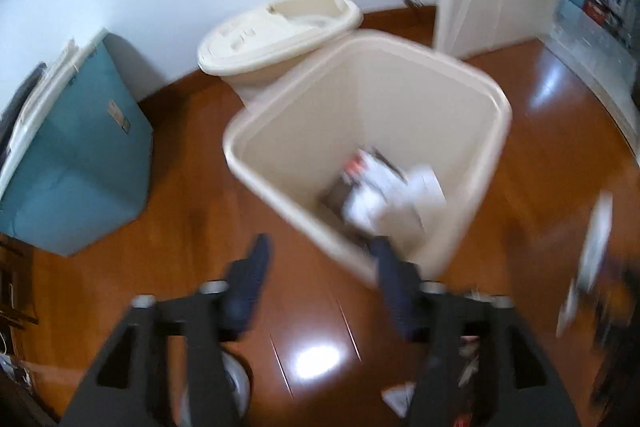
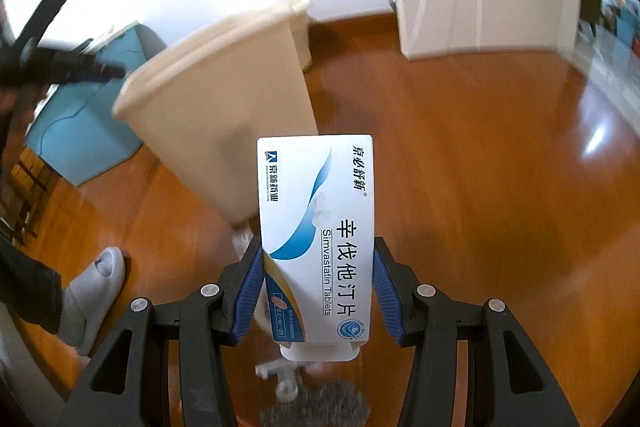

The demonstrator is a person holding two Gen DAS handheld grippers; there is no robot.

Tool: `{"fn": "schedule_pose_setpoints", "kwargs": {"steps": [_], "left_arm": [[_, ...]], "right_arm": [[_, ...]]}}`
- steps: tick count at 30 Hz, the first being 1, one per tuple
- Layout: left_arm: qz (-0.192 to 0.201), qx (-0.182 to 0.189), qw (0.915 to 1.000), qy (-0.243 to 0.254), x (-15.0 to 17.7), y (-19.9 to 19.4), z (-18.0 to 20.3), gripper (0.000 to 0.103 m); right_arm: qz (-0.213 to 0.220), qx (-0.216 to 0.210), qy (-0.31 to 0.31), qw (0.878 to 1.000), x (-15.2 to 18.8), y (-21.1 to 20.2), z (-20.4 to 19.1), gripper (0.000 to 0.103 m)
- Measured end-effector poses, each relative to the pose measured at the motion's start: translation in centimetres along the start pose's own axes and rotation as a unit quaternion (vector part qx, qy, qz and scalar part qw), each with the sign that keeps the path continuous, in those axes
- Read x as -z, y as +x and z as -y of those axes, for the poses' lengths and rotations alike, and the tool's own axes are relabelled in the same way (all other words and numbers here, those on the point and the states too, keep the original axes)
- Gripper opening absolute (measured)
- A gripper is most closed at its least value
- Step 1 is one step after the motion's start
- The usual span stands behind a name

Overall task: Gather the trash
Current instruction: 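Drop the white medicine box into the wastebasket with the right tool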

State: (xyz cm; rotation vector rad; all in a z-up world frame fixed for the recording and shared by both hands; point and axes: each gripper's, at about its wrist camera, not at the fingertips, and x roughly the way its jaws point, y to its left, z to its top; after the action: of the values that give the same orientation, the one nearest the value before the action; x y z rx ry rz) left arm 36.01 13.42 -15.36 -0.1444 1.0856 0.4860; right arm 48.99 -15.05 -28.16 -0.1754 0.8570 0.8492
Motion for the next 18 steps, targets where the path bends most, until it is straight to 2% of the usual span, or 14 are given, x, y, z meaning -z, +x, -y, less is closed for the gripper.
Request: {"fn": "schedule_pose_setpoints", "kwargs": {"steps": [1,4,7,9,12,15,18], "left_arm": [[-0.01,0.005,0.9999,0.012,1.6,0.1,0.5,0.078],[-0.045,0.0,0.9975,0.055,5.7,1.2,2.2,0.078],[-0.092,0.021,0.9934,0.065,8.6,2.6,3.2,0.078],[-0.112,0.014,0.9889,0.096,10.7,3.5,4.2,0.078],[-0.16,-0.006,0.9763,0.146,14.0,6.3,5.1,0.078],[-0.191,-0.006,0.9723,0.134,16.2,8.1,3.9,0.078],[-0.199,-0.004,0.9706,0.135,16.9,8.8,3.6,0.078]], "right_arm": [[0.013,-0.001,-0.011,1.0,-1.6,-0.3,-0.5,0.054],[0.062,-0.015,-0.031,0.997,-7.5,-1.5,-2.3,0.054],[0.086,-0.036,-0.053,0.994,-13.4,-1.8,-5.3,0.054],[0.077,-0.044,-0.072,0.993,-16.1,-1.0,-7.6,0.054],[0.053,-0.062,-0.098,0.992,-19.4,1.7,-11.6,0.054],[0.009,-0.067,-0.117,0.991,-20.4,5.7,-15.0,0.054],[-0.036,-0.072,-0.122,0.989,-20.1,9.5,-16.9,0.054]]}}
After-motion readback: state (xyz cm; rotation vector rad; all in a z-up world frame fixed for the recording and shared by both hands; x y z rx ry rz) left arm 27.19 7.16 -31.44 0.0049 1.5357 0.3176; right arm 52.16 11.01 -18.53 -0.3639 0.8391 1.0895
